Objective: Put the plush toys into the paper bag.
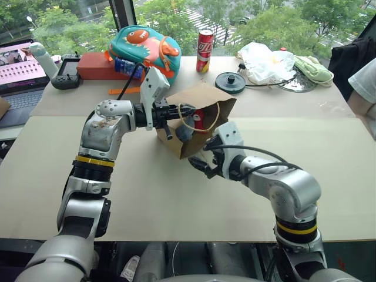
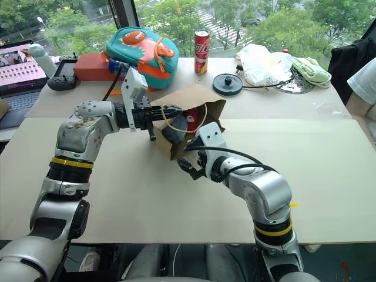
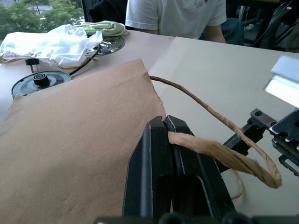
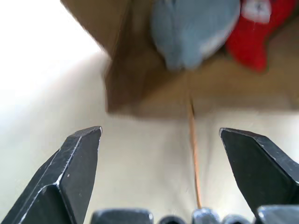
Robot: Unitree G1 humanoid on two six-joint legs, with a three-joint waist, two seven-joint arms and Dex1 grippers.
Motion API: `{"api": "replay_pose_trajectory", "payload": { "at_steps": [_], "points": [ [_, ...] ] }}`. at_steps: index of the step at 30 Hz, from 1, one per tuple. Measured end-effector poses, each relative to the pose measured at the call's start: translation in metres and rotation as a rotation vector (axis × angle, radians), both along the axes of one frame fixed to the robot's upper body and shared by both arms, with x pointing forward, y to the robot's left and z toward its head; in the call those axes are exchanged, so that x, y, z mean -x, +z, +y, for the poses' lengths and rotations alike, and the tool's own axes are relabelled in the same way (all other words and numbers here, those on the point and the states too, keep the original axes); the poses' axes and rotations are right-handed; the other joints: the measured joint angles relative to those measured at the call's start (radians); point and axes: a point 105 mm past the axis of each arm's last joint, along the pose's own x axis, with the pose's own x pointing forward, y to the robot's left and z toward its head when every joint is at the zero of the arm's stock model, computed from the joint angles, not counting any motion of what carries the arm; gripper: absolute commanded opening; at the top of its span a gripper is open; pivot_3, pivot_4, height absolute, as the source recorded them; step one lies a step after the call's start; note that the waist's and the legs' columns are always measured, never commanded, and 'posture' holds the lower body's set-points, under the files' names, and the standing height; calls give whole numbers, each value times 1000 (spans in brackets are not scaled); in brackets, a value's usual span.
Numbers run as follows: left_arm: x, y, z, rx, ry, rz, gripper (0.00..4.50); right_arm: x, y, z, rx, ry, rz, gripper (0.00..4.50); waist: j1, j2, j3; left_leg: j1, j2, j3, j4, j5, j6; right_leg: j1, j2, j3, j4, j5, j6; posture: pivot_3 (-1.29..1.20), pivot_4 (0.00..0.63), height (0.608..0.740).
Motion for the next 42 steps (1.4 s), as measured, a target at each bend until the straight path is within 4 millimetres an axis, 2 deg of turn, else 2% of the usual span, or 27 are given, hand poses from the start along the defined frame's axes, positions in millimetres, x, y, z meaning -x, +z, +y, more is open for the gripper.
{"api": "replay_pose_trajectory", "payload": {
  "at_steps": [3,6,17,25,29,34,39,42],
  "points": [
    [0,0,0,0,0,0,0,-6,-11,-6,40,-31,7,4486,1,0,0,0,0,0,0,0,0,0,0,0,0,0,0,0,150,739],
    [0,0,0,0,0,0,0,-10,-19,-10,53,-56,12,3788,1,0,0,0,0,0,0,0,0,0,0,0,0,0,0,0,150,739],
    [0,0,0,0,0,0,0,-11,-19,-9,51,-58,-5,66,2,0,0,0,0,0,0,0,0,0,0,0,0,0,0,0,150,739],
    [0,0,0,0,1,0,0,-11,-21,-10,57,-61,-3,66,3,0,0,0,0,0,0,0,0,0,0,0,0,0,0,0,150,739],
    [0,0,0,0,2,0,0,-9,-13,-9,38,-49,-32,66,3,0,0,0,0,0,0,0,0,0,0,0,0,0,0,0,150,739],
    [-2,6,3,69,26,36,0,2,29,-15,-24,20,-151,66,7,0,0,0,0,0,0,0,0,0,0,0,0,0,0,0,150,739],
    [-4,27,6,297,41,171,0,18,84,-23,-110,103,-294,66,11,0,0,0,0,-1,1,0,0,1,0,0,0,0,0,0,150,739],
    [-4,33,8,399,40,257,0,25,101,-18,-127,161,-333,66,10,0,0,0,0,-1,1,0,0,1,0,0,0,0,0,0,150,739]
  ]
}}
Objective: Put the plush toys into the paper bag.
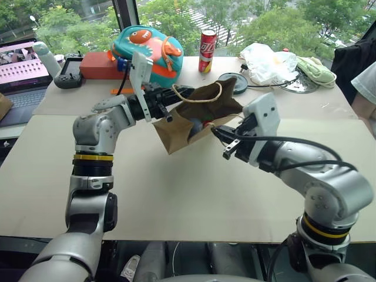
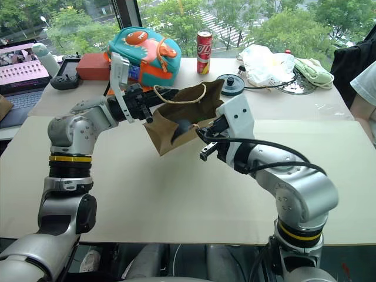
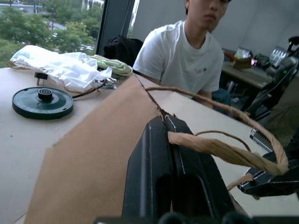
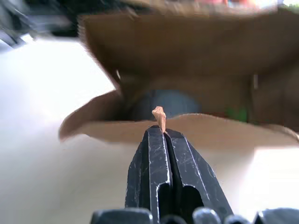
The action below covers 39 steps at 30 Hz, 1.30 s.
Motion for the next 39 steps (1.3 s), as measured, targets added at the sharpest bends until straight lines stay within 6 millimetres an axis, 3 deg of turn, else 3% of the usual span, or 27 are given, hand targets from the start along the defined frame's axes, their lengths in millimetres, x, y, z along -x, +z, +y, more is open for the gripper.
{"api": "replay_pose_trajectory", "payload": {
  "at_steps": [4,11,14,23,25,26,28,34,39],
  "points": [
    [0,0,3,28,15,44,0,2,7,8,15,30,-10,66,1,0,0,0,0,0,0,0,0,0,0,0,0,0,0,0,150,739],
    [2,-38,8,-29,15,138,0,-15,-12,16,39,-25,83,66,6,0,0,0,-1,0,0,0,0,0,0,0,1,0,0,0,150,739],
    [3,-47,7,-64,2,152,794,-21,-19,15,61,-57,106,0,11,0,0,0,-1,0,0,0,0,0,0,0,0,0,0,0,150,739],
    [5,-44,13,-60,-18,152,4112,-25,-17,13,36,-81,109,2897,10,0,0,0,0,0,-1,0,0,-1,0,0,0,0,0,0,150,739],
    [5,-42,16,-47,-12,149,4161,-25,-12,13,15,-81,98,3491,10,0,0,0,0,0,-1,0,0,-1,0,0,0,0,0,0,150,739],
    [5,-39,20,-29,-10,151,4161,-25,-6,13,-3,-79,86,3992,10,0,0,0,0,0,-1,0,0,-1,0,0,0,0,0,0,150,739],
    [6,-34,26,-13,-5,152,4161,-25,2,13,-21,-68,63,4452,10,0,0,0,0,0,-1,0,0,-1,0,0,0,0,0,0,150,739],
    [10,-20,42,-5,4,136,4161,-17,20,17,-60,-1,14,4452,11,0,0,0,0,0,-1,0,0,-1,0,0,1,0,0,0,150,739],
    [17,-6,56,16,19,108,4161,-2,57,18,-138,97,-119,4452,11,0,0,0,0,0,-2,0,0,-1,0,0,1,0,0,0,150,739]
  ]
}}
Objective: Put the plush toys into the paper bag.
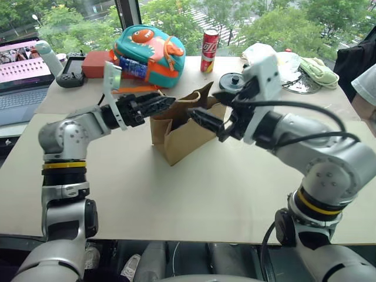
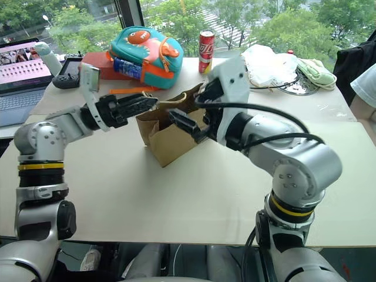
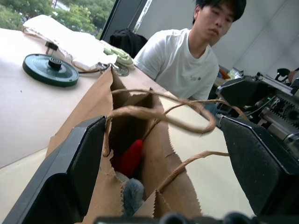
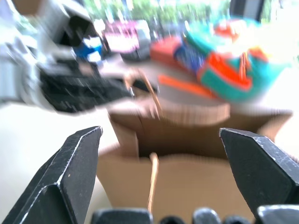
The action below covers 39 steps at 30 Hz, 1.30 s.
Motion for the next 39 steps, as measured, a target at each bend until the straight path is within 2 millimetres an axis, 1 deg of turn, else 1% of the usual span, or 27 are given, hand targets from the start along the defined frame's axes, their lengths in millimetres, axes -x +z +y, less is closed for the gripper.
{"api": "replay_pose_trajectory", "payload": {
  "at_steps": [2,5,6,9,10,12,15,16,20,23,25,29,31,35,37,39],
  "points": [
    [1,3,6,12,17,1,4161,4,1,0,5,31,-4,4452,0,0,0,0,0,0,0,0,0,0,0,0,0,0,0,0,150,739],
    [2,4,20,25,52,14,4161,7,-2,-8,11,45,7,3824,0,0,0,0,0,0,0,0,0,0,0,0,0,0,0,0,150,739],
    [4,1,28,18,74,19,4161,8,-3,-12,11,45,14,3573,-1,0,0,0,0,0,0,0,0,0,0,0,0,0,0,0,150,739],
    [9,-13,42,2,96,57,4161,12,-12,-22,42,58,40,2507,-1,0,0,0,0,0,-1,0,0,0,0,0,-1,0,0,0,150,739],
    [10,-19,45,0,99,73,4161,14,-15,-22,44,72,49,2201,-1,0,0,0,0,1,-1,0,0,0,0,0,-1,0,0,0,150,739],
    [12,-30,47,-7,97,95,4161,21,-19,-18,42,137,62,1445,0,0,0,0,0,1,0,0,0,0,0,0,-1,0,0,0,150,739],
    [14,-41,48,-31,92,100,4161,33,-21,-13,38,220,54,468,1,0,0,0,0,1,0,0,0,1,0,0,-2,0,0,0,150,739],
    [15,-45,48,-40,93,100,4161,35,-24,-13,46,235,61,55,2,0,0,0,0,1,0,0,0,1,0,0,-3,0,0,0,150,739],
    [16,-55,48,-77,89,97,4161,40,-41,-10,105,275,104,23,3,0,0,0,1,1,0,0,0,1,0,0,-5,0,0,0,150,739],
    [16,-55,48,-104,86,70,4161,43,-57,3,176,313,124,23,-1,0,0,0,1,2,0,0,0,1,0,0,-5,0,0,0,150,739],
    [15,-57,48,-122,82,63,4161,39,-68,10,223,305,136,23,-1,0,0,0,1,2,0,0,0,1,0,0,-6,0,0,0,150,739],
    [14,-63,48,-161,68,49,4161,17,-101,22,331,215,193,23,0,0,0,0,1,2,0,0,0,1,0,0,-6,0,0,0,150,739],
    [15,-65,47,-167,52,44,4161,5,-112,25,362,165,204,23,1,0,0,-1,1,2,0,0,0,1,0,0,-7,0,0,0,150,739],
    [14,-72,44,-220,26,27,4161,-26,-118,35,418,60,163,23,2,0,0,-1,0,2,0,0,0,1,0,0,-7,1,-1,0,150,739],
    [14,-78,39,-266,4,8,4161,-42,-119,35,423,8,155,23,2,0,0,-1,0,2,0,0,0,0,0,0,-7,1,-1,0,150,739],
    [12,-81,37,-296,-7,-9,4161,-50,-118,35,428,-19,147,23,4,0,0,-1,0,2,0,0,0,0,0,0,-7,1,-1,0,150,739]
  ]
}}
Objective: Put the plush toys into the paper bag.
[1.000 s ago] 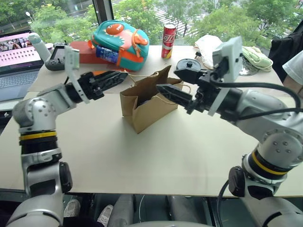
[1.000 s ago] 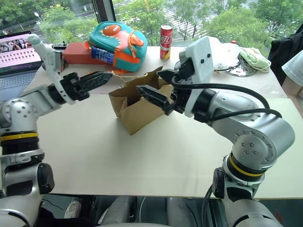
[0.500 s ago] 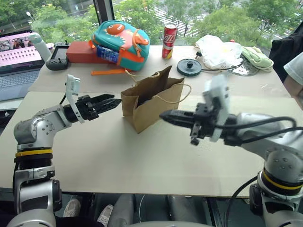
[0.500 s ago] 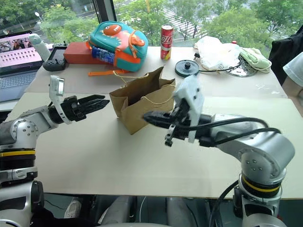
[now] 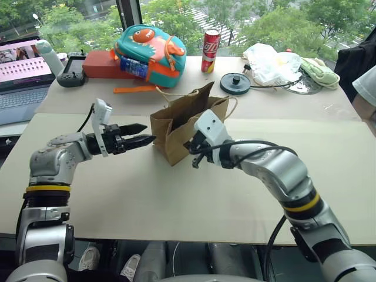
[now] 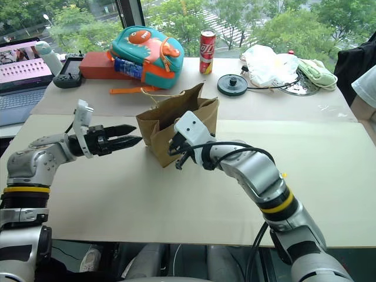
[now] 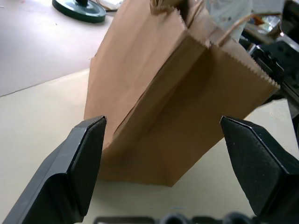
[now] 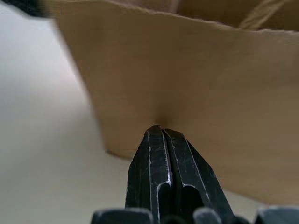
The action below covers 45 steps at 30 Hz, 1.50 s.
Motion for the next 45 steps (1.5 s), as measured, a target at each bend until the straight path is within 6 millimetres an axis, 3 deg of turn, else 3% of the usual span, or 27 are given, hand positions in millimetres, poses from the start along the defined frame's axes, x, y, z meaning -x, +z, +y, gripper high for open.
{"api": "replay_pose_trajectory", "payload": {
  "at_steps": [8,15,29,37,40,45],
  "points": [
    [2,-7,-14,-86,-73,-74,4161,-2,9,17,-39,23,-25,23,-3,0,0,0,0,0,0,0,0,0,0,0,0,0,0,0,150,739],
    [8,-16,-25,-110,-91,-113,4161,-4,10,20,-48,13,-30,23,-2,0,0,0,0,-1,0,0,0,0,0,0,1,0,0,0,150,739],
    [-16,-31,-53,-104,42,-198,4161,-2,10,25,-56,18,-26,23,-2,0,0,0,0,-1,1,0,0,0,0,-1,6,0,-1,0,150,739],
    [-23,-38,-54,-102,76,-189,4161,-2,8,26,-49,7,-13,23,-4,0,0,0,0,-1,1,0,0,0,0,-1,7,0,-1,0,150,739],
    [-23,-39,-54,-101,80,-188,3466,-2,9,26,-51,9,-13,0,-3,0,0,0,0,-1,1,0,0,0,0,-1,7,0,-1,0,150,739],
    [-24,-39,-55,-99,81,-185,1705,-3,9,25,-54,4,-15,0,-3,0,0,0,0,-1,1,0,0,0,0,-1,7,0,-1,0,150,739]
  ]
}}
